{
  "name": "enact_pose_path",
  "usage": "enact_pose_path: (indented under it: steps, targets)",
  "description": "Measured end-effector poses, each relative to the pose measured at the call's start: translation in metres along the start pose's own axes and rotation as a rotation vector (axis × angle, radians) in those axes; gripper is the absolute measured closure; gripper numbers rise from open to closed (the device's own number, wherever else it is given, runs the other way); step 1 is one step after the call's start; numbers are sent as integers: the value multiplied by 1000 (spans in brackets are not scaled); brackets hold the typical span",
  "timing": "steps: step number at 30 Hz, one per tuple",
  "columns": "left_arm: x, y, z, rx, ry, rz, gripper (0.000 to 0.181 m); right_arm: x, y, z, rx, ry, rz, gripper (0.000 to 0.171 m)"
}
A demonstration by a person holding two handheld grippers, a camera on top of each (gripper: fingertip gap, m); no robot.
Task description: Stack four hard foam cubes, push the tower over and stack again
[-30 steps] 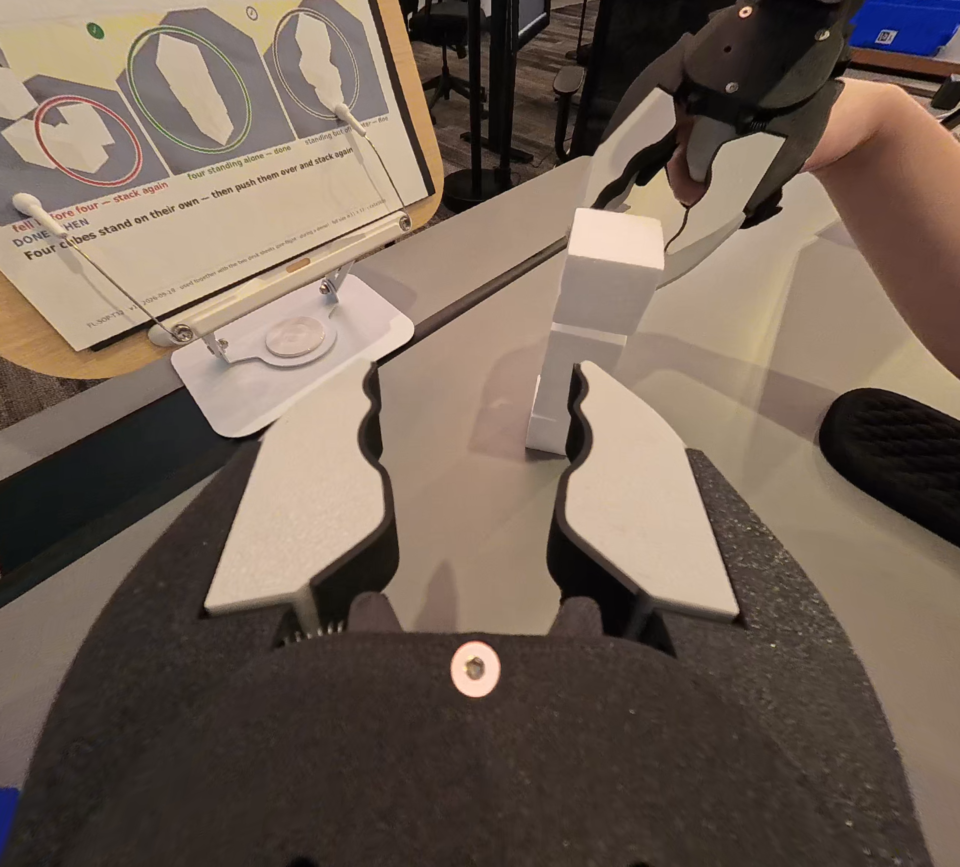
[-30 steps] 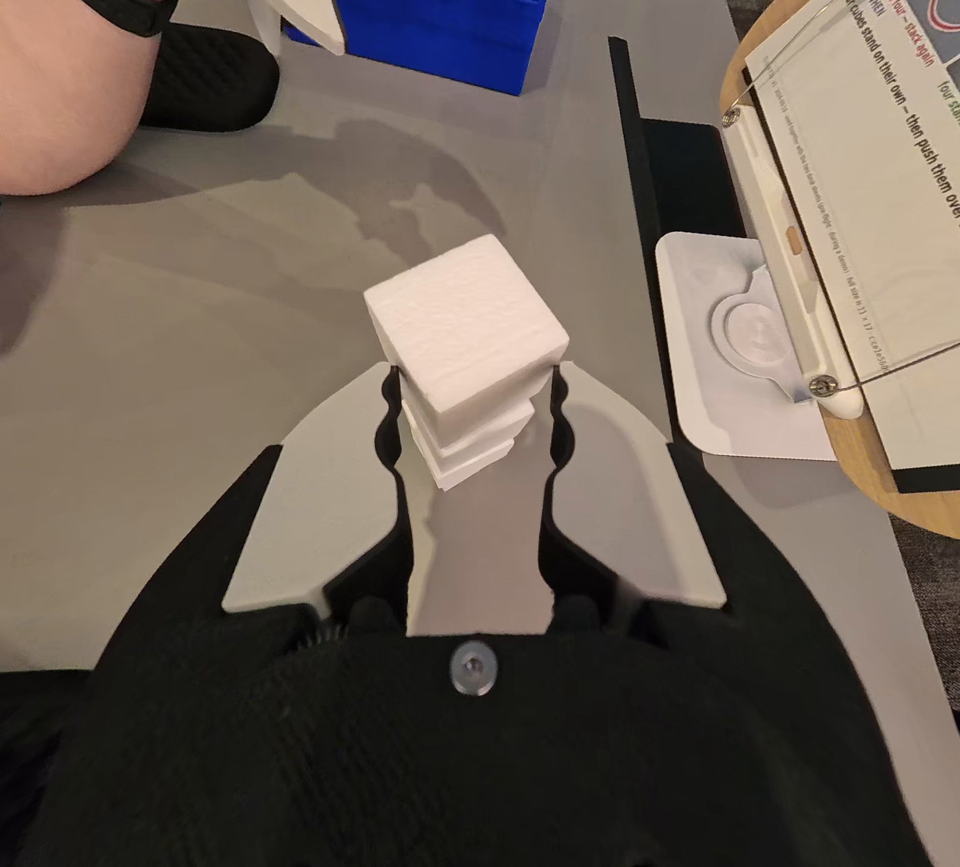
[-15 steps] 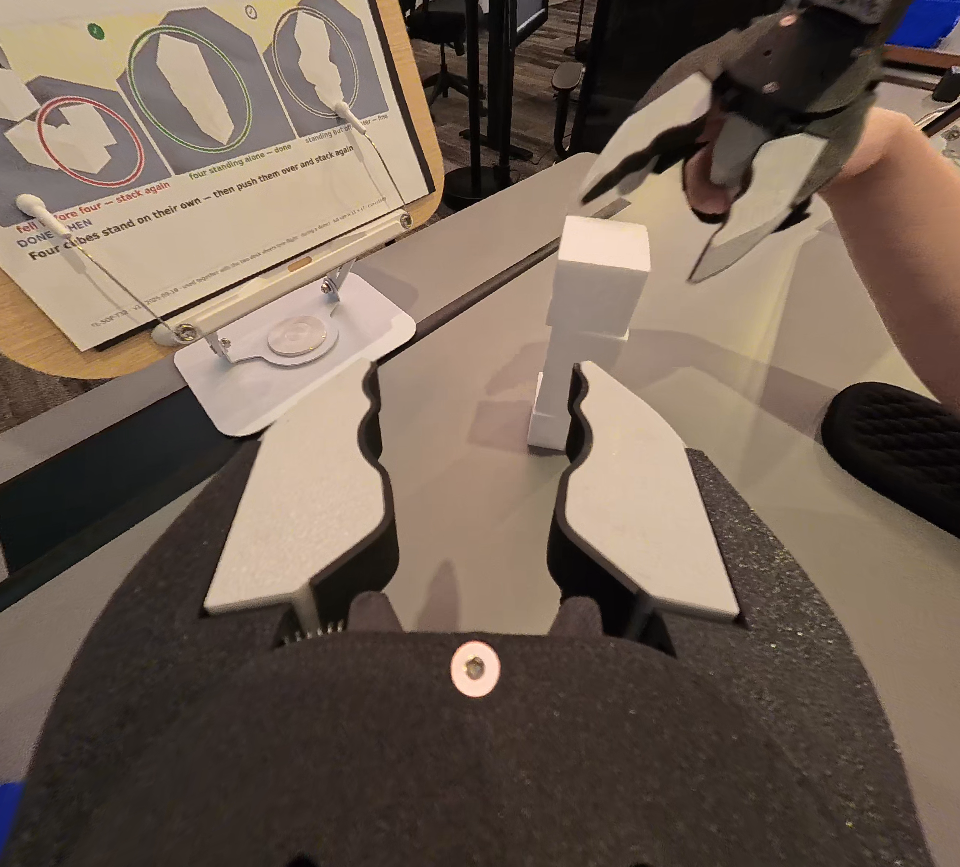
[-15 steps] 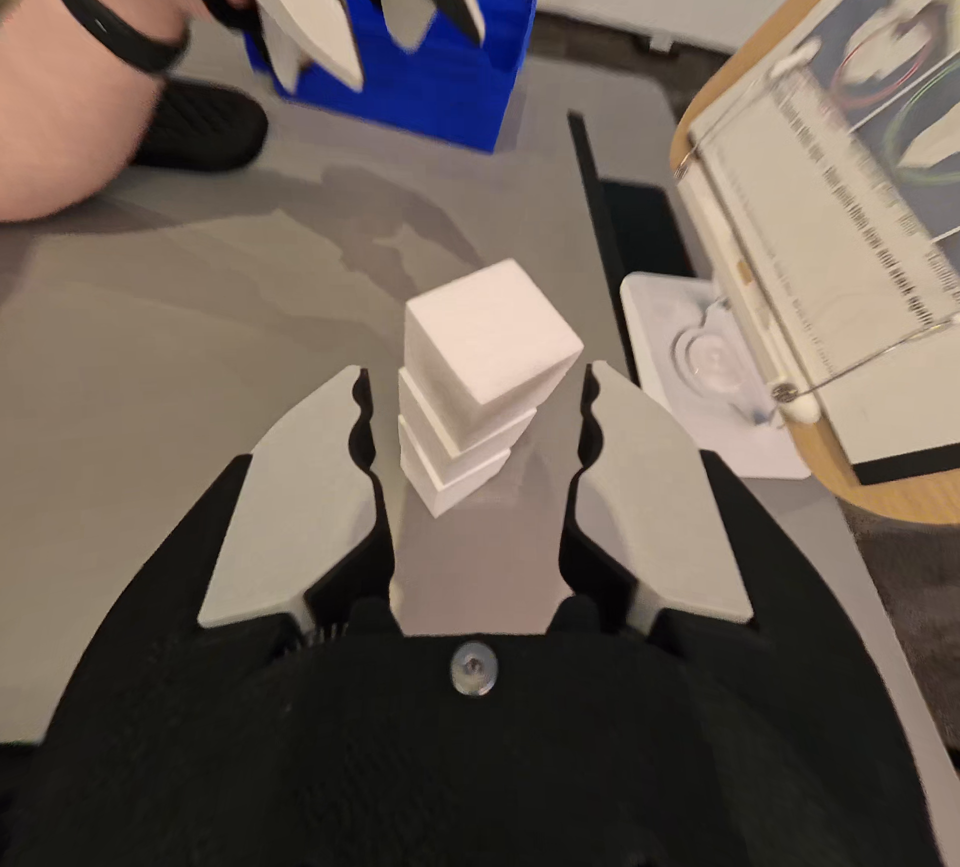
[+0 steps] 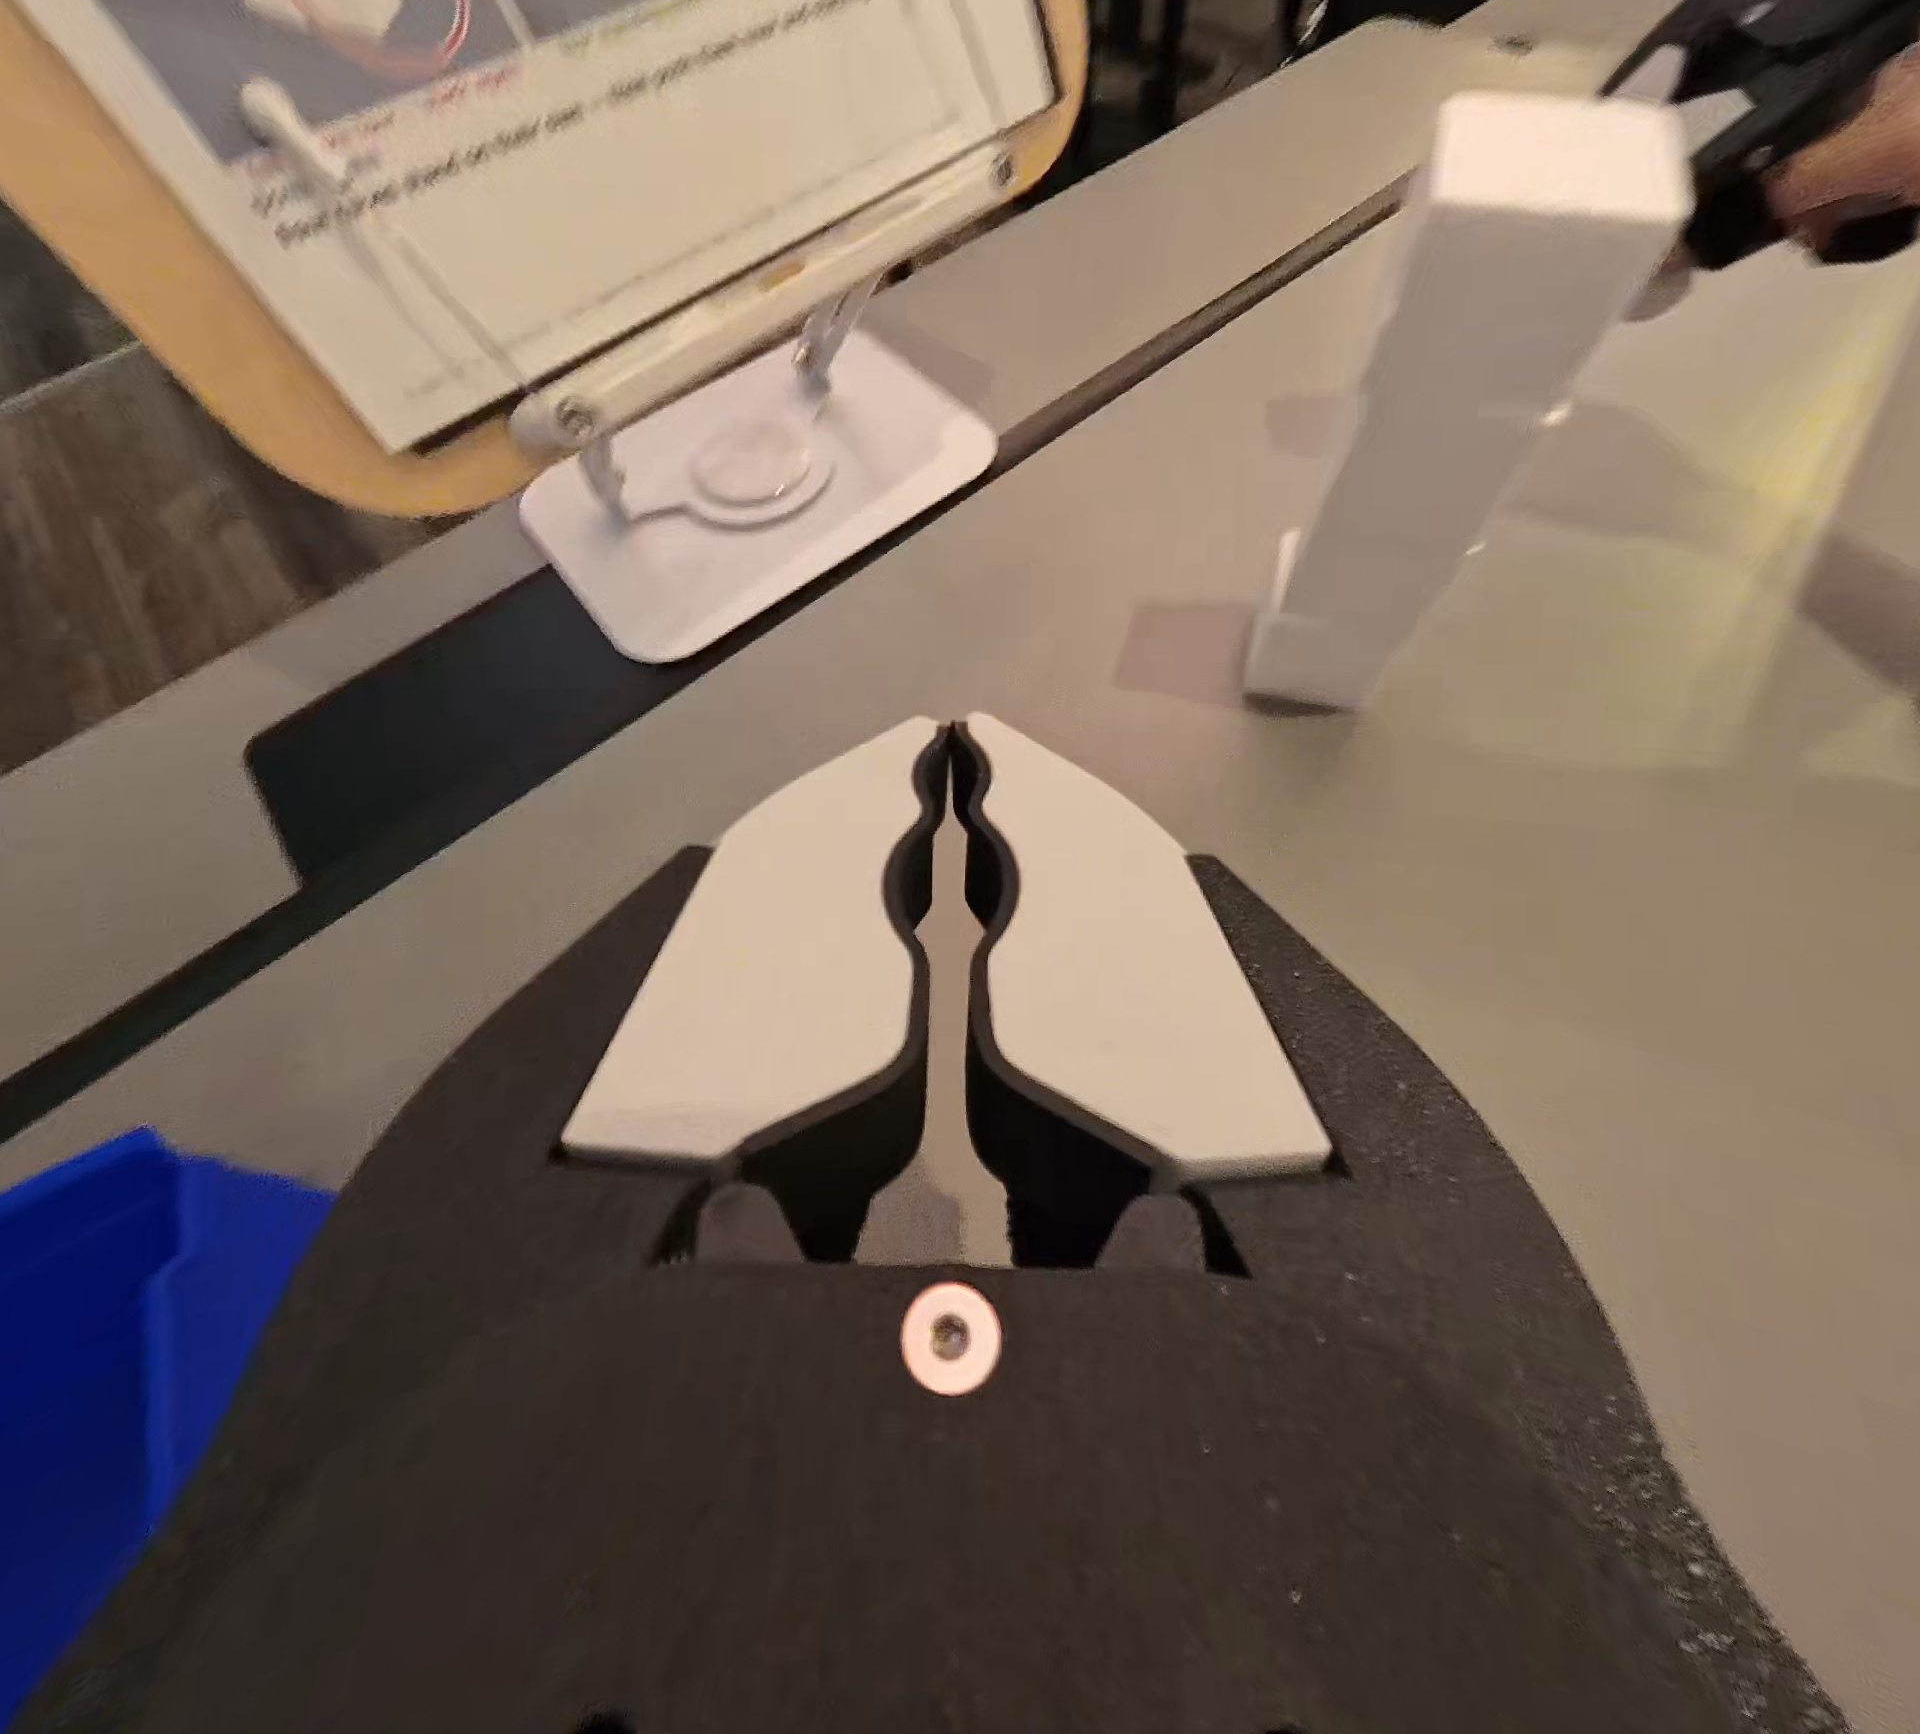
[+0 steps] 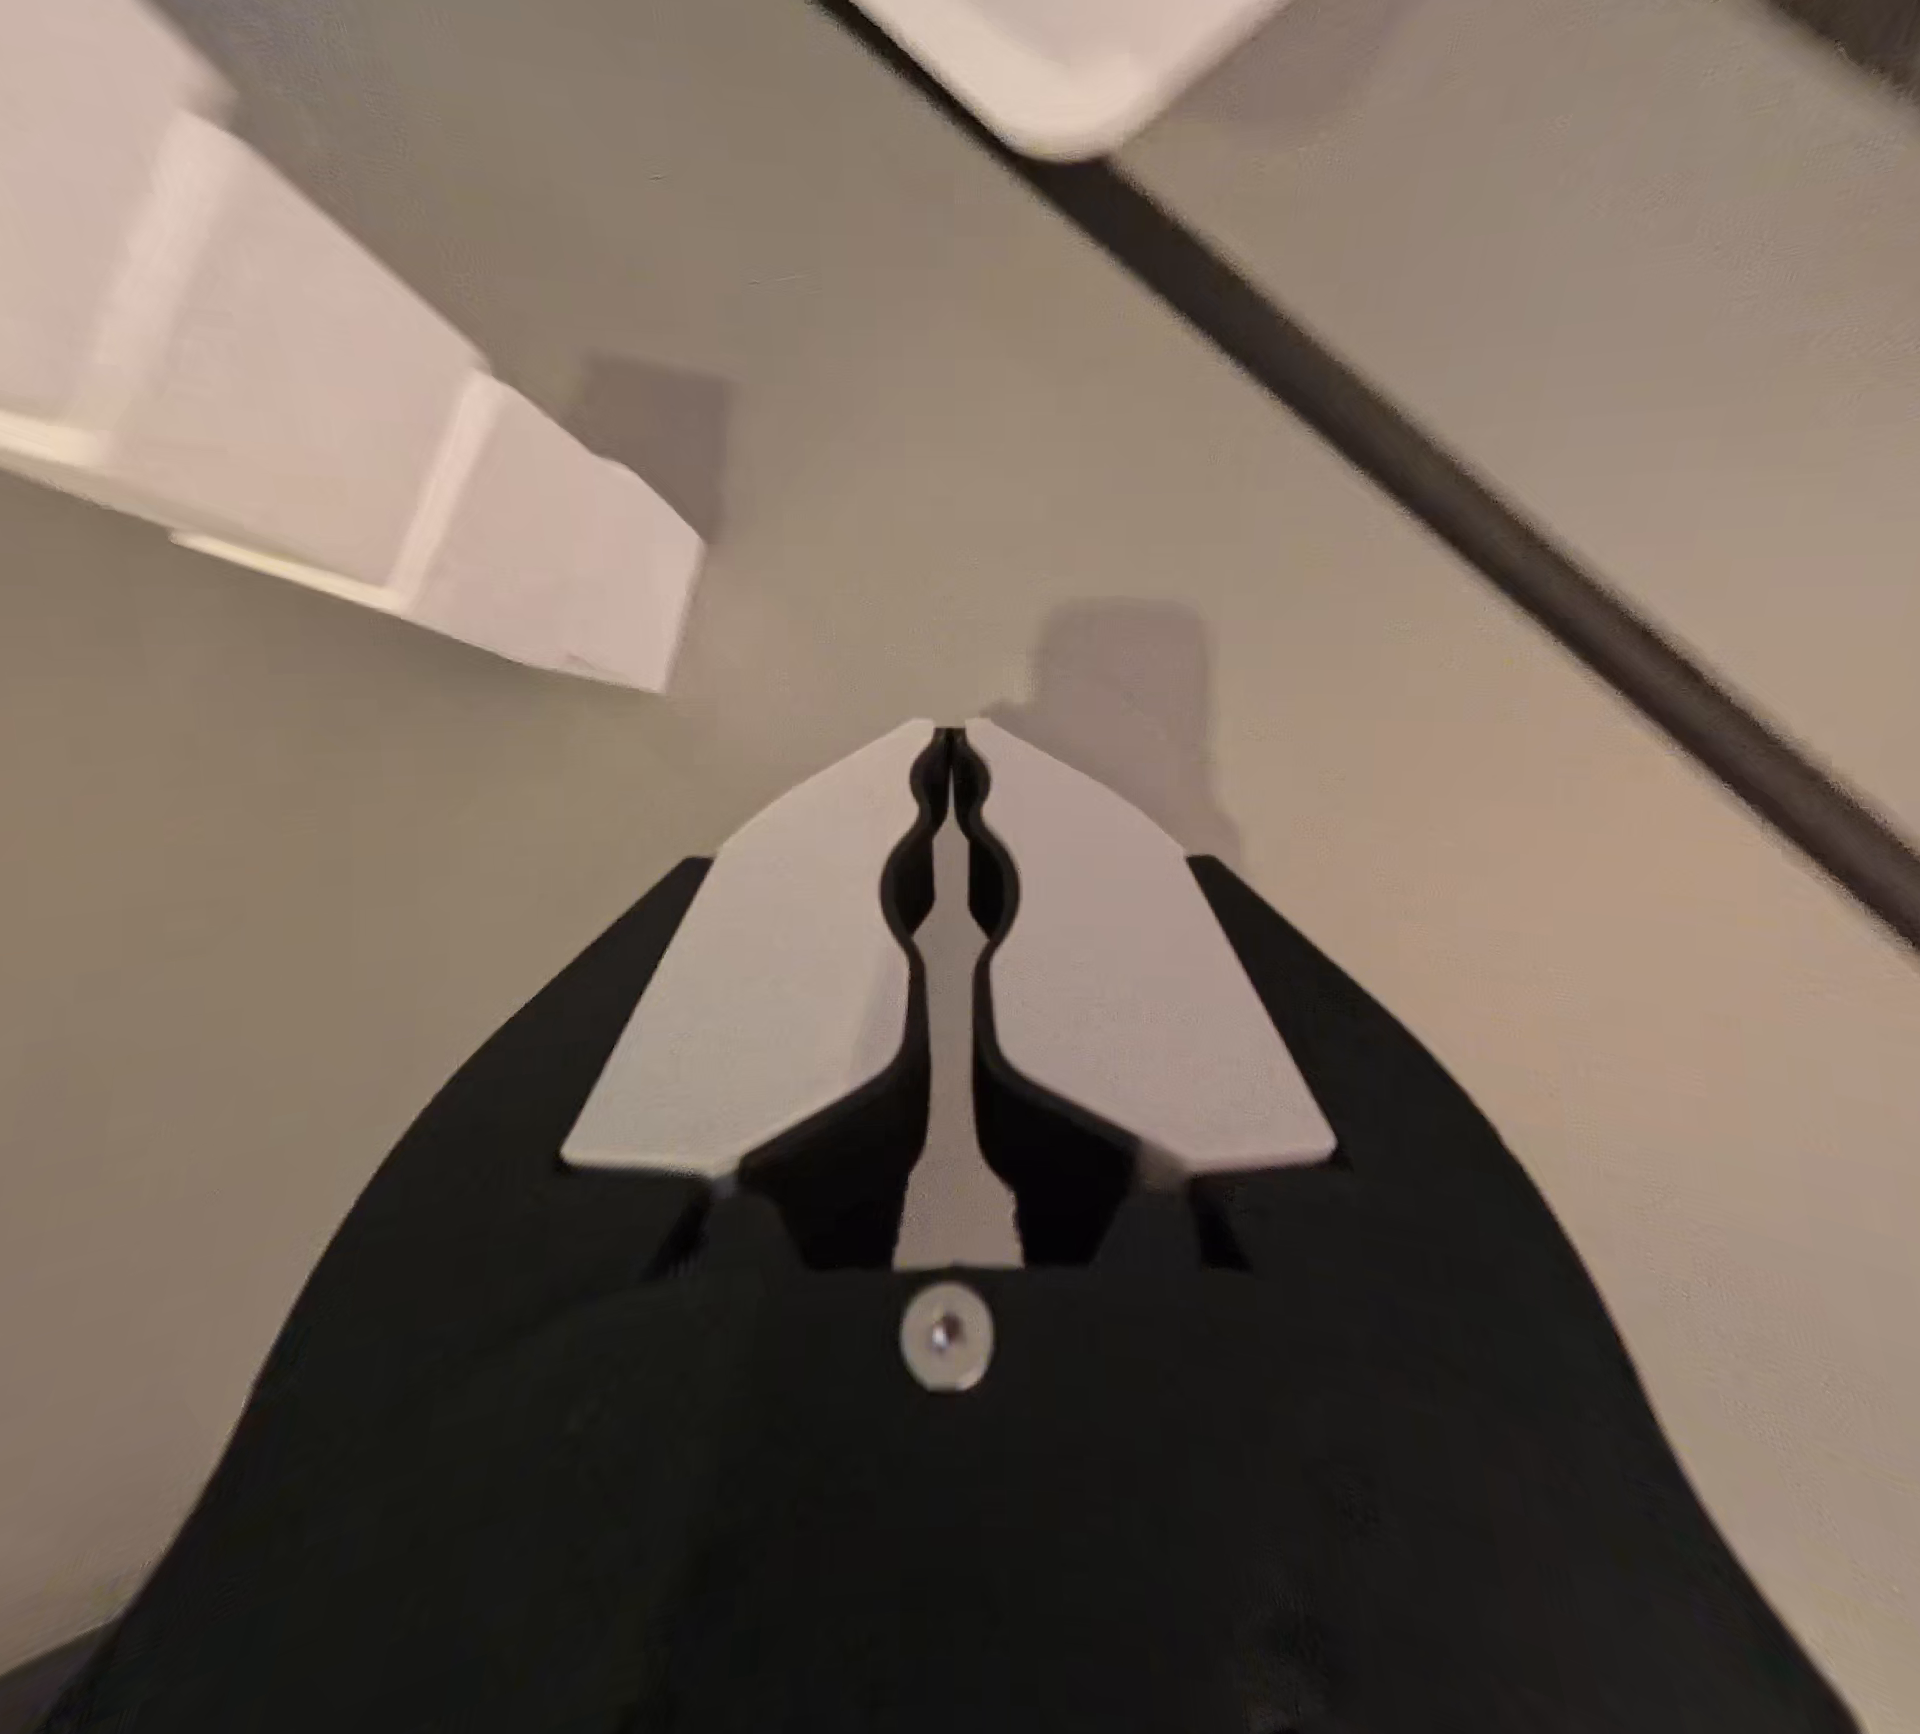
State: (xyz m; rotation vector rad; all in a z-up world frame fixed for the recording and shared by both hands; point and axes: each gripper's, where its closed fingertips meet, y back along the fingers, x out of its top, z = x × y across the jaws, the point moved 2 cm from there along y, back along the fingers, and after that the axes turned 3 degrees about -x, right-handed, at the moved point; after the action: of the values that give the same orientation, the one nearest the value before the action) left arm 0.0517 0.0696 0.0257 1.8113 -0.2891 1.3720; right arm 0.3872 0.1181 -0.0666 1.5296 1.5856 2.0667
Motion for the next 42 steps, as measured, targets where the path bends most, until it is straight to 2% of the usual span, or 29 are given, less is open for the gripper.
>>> enact_pose_path:
  steps: [3, 5, 14, 21, 28, 30, 34, 42]
  targets:
    - [-9, 1, -14, 50, 23, -23, 181, -28, -20, 9, -63, -101, -187, 170]
    - [-11, 5, -19, 56, 42, -19, 181, -37, -25, 10, -77, -170, -253, 170]
    - [-22, 16, -35, 96, 92, -43, 181, -16, -38, -6, -63, -320, -187, 170]
    - [-22, 9, -29, 113, 37, -98, 181, 17, -55, -65, 56, -174, -162, 170]
    - [-5, 20, -24, 71, 134, 13, 181, 59, -31, -139, 151, 36, -40, 170]
    - [-4, 29, -27, 83, 138, 31, 180, 63, -23, -142, 96, 93, -31, 170]
    - [-2, 49, -33, 147, 131, 39, 170, 68, -7, -149, 102, 137, 13, 170]
    - [19, 81, -18, 162, 83, 127, 160, 68, 9, -133, 39, 251, 70, 170]
